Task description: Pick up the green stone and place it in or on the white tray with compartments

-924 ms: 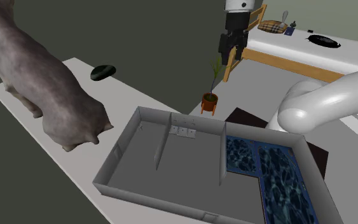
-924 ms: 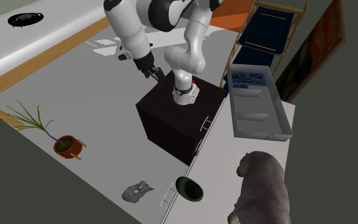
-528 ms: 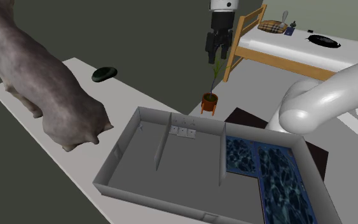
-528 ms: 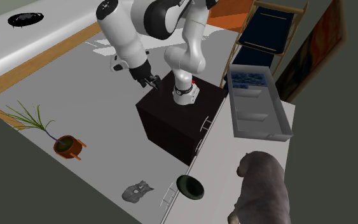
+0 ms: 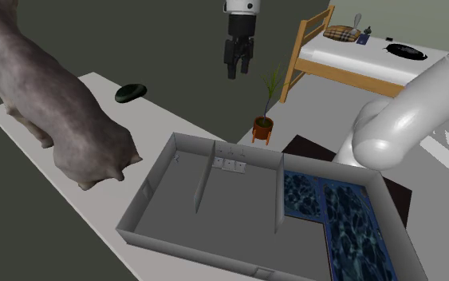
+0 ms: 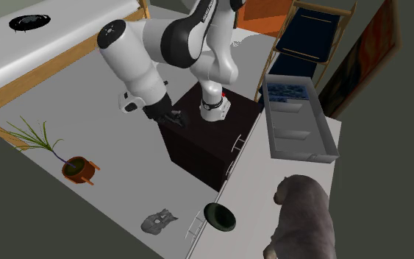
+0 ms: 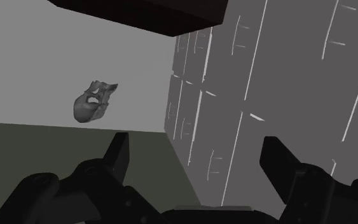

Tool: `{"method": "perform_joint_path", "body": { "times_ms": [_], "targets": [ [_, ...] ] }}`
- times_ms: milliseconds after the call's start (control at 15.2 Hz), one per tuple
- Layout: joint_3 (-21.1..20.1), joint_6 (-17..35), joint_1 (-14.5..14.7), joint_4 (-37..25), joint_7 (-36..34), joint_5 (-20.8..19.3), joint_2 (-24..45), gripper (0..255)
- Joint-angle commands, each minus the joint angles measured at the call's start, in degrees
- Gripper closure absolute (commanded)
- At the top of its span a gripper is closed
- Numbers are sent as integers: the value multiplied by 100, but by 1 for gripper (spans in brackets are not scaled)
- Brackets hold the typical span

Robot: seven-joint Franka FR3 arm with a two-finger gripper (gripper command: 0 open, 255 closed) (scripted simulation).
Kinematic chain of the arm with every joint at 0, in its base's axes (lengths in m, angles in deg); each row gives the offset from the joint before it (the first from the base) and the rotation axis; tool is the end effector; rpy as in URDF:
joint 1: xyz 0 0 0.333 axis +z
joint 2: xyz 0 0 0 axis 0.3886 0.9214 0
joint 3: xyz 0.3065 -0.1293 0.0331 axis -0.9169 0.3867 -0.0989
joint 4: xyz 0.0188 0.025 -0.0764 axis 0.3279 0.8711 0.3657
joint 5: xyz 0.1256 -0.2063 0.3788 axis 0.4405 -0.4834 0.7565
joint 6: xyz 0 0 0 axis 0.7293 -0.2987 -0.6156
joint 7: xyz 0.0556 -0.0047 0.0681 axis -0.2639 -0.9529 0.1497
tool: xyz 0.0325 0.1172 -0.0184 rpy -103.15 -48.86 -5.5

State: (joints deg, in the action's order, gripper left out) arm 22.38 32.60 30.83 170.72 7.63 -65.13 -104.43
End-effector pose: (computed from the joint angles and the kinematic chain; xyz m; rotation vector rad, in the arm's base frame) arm 0.4782 0.0805 0.5307 -2.9351 -0.2907 0.1835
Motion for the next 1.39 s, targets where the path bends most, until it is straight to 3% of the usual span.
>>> {"method": "perform_joint_path", "body": {
  "times_ms": [0,660,1320],
  "targets": [
    [-39,103,108,-279,197,91,314,0],
    [-357,257,566,-2141,994,450,1972,0],
    [-805,-106,994,-4607,1531,536,3670,0]
  ]
}}
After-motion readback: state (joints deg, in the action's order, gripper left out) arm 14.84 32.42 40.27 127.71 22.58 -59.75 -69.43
